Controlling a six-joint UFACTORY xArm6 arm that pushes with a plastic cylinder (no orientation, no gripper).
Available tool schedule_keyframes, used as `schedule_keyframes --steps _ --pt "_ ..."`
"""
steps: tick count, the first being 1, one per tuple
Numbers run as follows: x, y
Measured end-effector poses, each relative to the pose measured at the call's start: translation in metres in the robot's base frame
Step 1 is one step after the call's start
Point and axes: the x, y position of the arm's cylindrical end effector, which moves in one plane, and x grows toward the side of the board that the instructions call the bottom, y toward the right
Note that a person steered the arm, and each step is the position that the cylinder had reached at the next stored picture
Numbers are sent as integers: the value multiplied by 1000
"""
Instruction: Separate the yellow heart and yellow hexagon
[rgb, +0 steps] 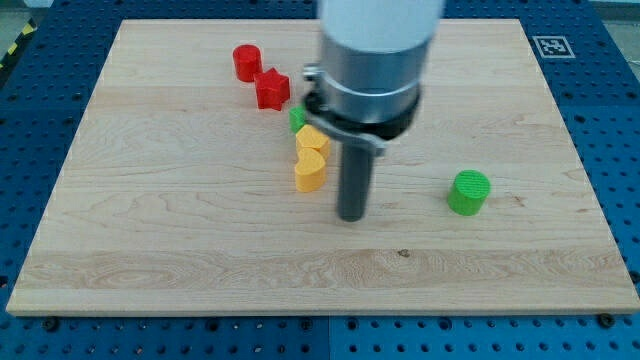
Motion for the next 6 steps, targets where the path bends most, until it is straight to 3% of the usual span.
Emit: schedule_keyframes --steps 1,2,4,6 --pt "-4 -59" --pt "-45 -87" --pt "-58 -81" --pt "-58 -22"
